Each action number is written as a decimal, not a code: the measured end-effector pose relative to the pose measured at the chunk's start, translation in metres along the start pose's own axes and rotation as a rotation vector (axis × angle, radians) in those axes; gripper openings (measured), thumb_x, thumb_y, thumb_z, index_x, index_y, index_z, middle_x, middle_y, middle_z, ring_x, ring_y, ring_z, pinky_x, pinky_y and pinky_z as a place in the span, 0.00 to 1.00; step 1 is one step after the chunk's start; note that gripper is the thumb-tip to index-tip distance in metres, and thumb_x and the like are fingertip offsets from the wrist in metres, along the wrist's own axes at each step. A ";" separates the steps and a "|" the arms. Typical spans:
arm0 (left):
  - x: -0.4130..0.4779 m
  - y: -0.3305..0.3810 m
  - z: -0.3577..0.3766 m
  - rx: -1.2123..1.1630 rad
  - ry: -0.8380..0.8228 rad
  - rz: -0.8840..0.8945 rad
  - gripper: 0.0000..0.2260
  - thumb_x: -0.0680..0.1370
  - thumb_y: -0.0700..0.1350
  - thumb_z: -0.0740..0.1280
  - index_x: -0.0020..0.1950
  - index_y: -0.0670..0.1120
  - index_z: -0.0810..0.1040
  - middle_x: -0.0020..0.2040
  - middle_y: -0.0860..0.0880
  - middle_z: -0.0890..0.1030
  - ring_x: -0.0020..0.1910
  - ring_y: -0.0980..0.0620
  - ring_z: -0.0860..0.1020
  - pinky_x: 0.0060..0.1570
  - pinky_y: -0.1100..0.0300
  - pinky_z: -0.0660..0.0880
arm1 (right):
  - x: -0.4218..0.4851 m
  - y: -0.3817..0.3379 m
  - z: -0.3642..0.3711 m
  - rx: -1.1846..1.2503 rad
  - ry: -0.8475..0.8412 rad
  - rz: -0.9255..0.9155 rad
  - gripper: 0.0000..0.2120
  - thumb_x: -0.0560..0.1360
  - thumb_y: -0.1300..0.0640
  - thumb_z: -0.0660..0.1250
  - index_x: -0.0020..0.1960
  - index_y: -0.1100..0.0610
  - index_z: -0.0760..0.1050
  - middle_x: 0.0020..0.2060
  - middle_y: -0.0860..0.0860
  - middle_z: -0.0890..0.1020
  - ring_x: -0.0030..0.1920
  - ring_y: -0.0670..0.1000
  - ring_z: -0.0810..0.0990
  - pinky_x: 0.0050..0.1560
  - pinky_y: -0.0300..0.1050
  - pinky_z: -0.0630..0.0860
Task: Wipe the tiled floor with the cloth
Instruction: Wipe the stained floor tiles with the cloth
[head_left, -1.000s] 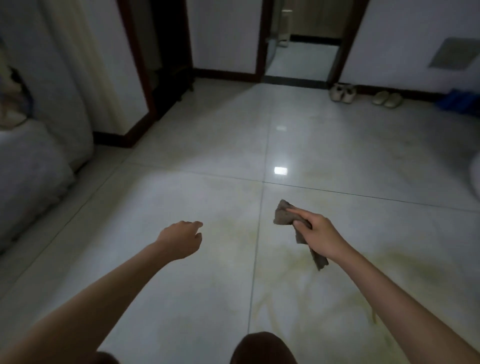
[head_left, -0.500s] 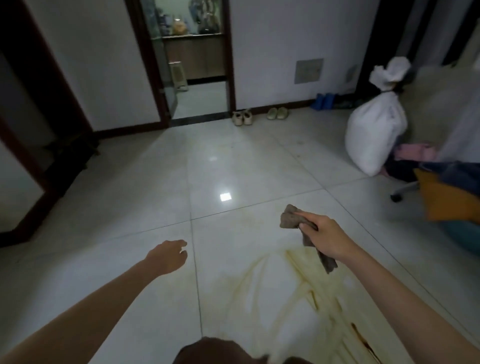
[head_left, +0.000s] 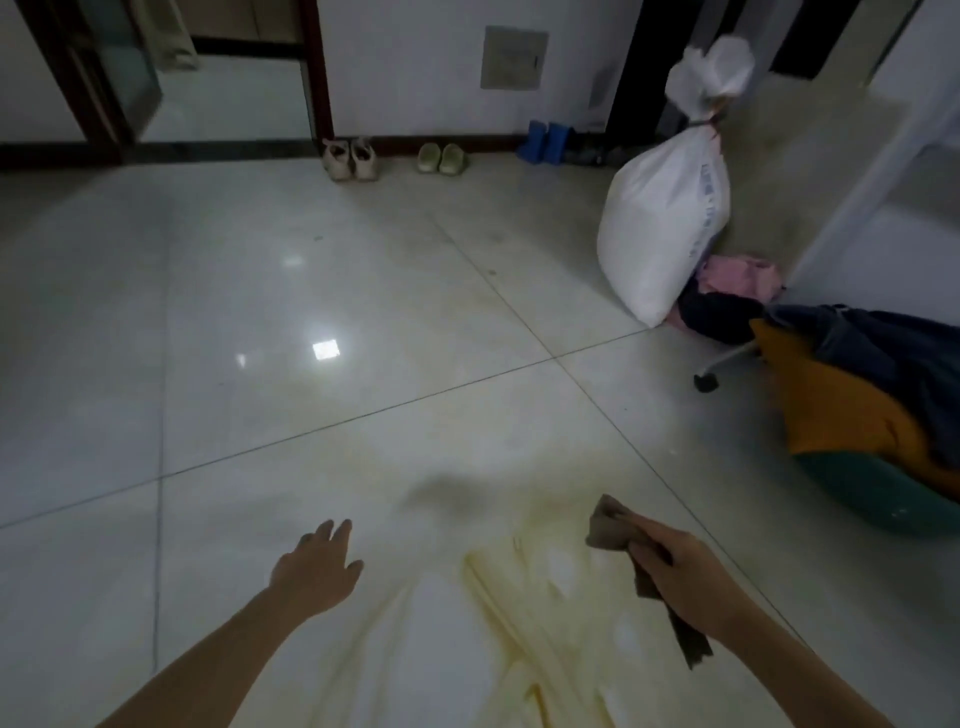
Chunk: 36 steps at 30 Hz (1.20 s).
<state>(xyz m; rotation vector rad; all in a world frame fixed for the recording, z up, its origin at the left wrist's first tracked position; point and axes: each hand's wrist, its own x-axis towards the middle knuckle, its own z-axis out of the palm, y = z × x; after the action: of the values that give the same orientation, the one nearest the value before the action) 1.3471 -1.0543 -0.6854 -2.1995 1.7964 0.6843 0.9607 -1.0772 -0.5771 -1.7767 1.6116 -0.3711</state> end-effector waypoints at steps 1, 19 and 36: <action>0.021 0.000 0.008 0.012 -0.019 -0.012 0.31 0.82 0.59 0.53 0.79 0.47 0.47 0.79 0.46 0.50 0.76 0.46 0.57 0.70 0.50 0.64 | 0.026 0.003 0.009 -0.016 -0.002 -0.010 0.18 0.81 0.66 0.58 0.67 0.54 0.73 0.31 0.50 0.77 0.29 0.45 0.75 0.32 0.33 0.71; 0.110 -0.008 0.077 -0.191 -0.150 -0.153 0.41 0.73 0.74 0.36 0.79 0.50 0.50 0.73 0.37 0.65 0.70 0.37 0.68 0.56 0.27 0.65 | 0.263 -0.009 0.058 -0.306 -0.323 -0.037 0.17 0.82 0.62 0.57 0.69 0.56 0.72 0.39 0.48 0.78 0.31 0.37 0.73 0.35 0.23 0.69; 0.116 -0.003 0.073 0.037 -0.078 -0.229 0.38 0.76 0.71 0.42 0.73 0.45 0.59 0.68 0.36 0.72 0.65 0.36 0.73 0.46 0.37 0.76 | 0.499 0.132 0.088 -0.601 0.047 -0.085 0.29 0.81 0.38 0.48 0.79 0.48 0.51 0.79 0.55 0.49 0.78 0.59 0.46 0.75 0.64 0.43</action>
<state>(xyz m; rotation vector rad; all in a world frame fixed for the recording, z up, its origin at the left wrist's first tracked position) 1.3507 -1.1207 -0.8050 -2.2728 1.4780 0.6702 1.0095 -1.5244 -0.8455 -2.2924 1.8079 0.0500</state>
